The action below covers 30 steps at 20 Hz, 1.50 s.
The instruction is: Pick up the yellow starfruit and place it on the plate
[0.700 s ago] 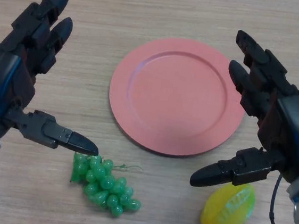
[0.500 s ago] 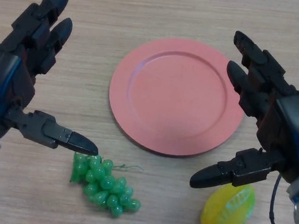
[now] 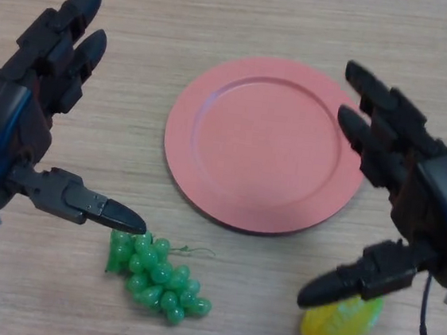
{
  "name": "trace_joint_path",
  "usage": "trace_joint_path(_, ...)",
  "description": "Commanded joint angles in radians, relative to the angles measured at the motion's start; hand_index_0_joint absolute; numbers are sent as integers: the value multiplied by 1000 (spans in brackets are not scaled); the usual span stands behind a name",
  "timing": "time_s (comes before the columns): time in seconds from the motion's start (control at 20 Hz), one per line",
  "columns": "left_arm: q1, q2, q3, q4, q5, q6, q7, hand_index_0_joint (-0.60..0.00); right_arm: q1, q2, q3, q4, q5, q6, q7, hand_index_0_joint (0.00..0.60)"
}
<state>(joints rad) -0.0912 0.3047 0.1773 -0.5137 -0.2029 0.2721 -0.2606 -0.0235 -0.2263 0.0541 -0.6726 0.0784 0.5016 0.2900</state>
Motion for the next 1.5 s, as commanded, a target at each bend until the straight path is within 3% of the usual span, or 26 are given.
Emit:
trace_joint_path(0.05,-31,29,52,-42,14,-135,24,0,9,-28,-61,-76,18,-156,56,0)
trace_joint_path(0.2,-36,35,63,1,15,-151,13,0,62,-28,-48,-20,-79,-311,140,0)
trace_joint_path(0.25,-32,34,61,17,25,-173,14,0,65,-27,-44,-11,-87,-328,146,0)
trace_joint_path(0.4,-38,33,54,80,42,-211,31,0,66,-29,-15,149,-274,-651,145,0)
trace_joint_path(0.5,-30,27,48,93,34,-224,38,0,76,-29,-4,220,-326,-755,150,0)
trace_joint_path(0.75,-21,23,43,134,58,-259,57,0,104,-41,-4,317,-397,-858,179,0)
trace_joint_path(0.8,-23,23,42,144,76,-283,60,0,98,-54,-18,386,-492,-939,171,0)
trace_joint_path(0.95,-29,26,41,152,85,-283,62,0,98,-60,-46,441,-519,-974,154,0)
trace_joint_path(1.0,-32,28,39,146,86,-266,60,0,80,-70,-62,520,-581,-1041,110,0)
trace_joint_path(1.15,-32,21,30,140,91,-256,67,0,48,-81,-87,627,-618,-1098,29,0)
trace_joint_path(1.3,-34,21,28,137,84,-240,64,0,38,-86,-98,677,-594,-1099,12,400)
trace_joint_path(1.35,-36,21,27,137,79,-233,63,0,30,-87,-103,705,-578,-1095,-2,500)
trace_joint_path(1.4,-39,20,25,133,65,-212,59,0,-4,-95,-117,783,-553,-1119,-61,600)
trace_joint_path(1.45,-38,20,24,132,63,-210,58,0,-16,-101,-121,804,-562,-1143,-84,600)
trace_joint_path(1.5,-38,19,21,131,64,-205,58,0,-20,-95,-122,802,-487,-1136,-81,600)
